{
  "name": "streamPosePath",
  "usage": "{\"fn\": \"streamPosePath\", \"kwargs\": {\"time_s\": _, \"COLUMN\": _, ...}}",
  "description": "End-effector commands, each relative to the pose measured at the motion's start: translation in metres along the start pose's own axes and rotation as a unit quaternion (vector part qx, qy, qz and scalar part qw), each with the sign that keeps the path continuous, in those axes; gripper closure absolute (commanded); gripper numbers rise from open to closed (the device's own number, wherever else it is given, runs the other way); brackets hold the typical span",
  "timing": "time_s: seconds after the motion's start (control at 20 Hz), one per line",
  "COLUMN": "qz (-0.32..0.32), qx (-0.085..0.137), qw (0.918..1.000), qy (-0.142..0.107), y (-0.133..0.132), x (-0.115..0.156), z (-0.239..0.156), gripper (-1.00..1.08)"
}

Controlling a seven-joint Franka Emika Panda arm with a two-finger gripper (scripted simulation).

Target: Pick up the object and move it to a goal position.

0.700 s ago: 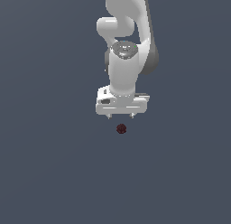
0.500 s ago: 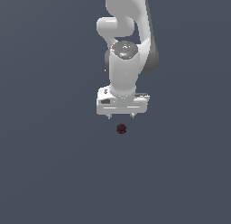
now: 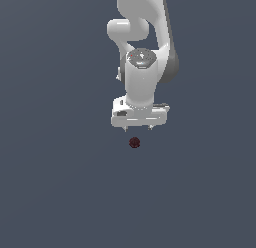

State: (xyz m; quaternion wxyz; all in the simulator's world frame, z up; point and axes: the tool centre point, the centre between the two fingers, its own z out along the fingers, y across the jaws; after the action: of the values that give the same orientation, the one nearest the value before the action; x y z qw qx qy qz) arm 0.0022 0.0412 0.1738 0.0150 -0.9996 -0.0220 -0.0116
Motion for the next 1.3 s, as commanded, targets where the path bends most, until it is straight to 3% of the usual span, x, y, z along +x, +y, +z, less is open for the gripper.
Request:
{"fn": "streamPosePath", "kwargs": {"time_s": 0.0, "qz": 0.002, "qx": 0.000, "qw": 1.0000, "qy": 0.000, "y": 0.000, "x": 0.000, "z": 0.000, "gripper": -0.92}}
{"fn": "streamPosePath", "kwargs": {"time_s": 0.7, "qz": 0.093, "qx": 0.001, "qw": 0.9956, "qy": -0.003, "y": 0.000, "x": -0.002, "z": 0.015, "gripper": -0.92}}
{"fn": "streamPosePath", "kwargs": {"time_s": 0.95, "qz": 0.158, "qx": 0.001, "qw": 0.9874, "qy": -0.005, "y": 0.000, "x": -0.004, "z": 0.025, "gripper": -0.92}}
{"fn": "streamPosePath", "kwargs": {"time_s": 1.25, "qz": 0.240, "qx": -0.001, "qw": 0.9709, "qy": -0.007, "y": 0.001, "x": -0.006, "z": 0.037, "gripper": -0.92}}
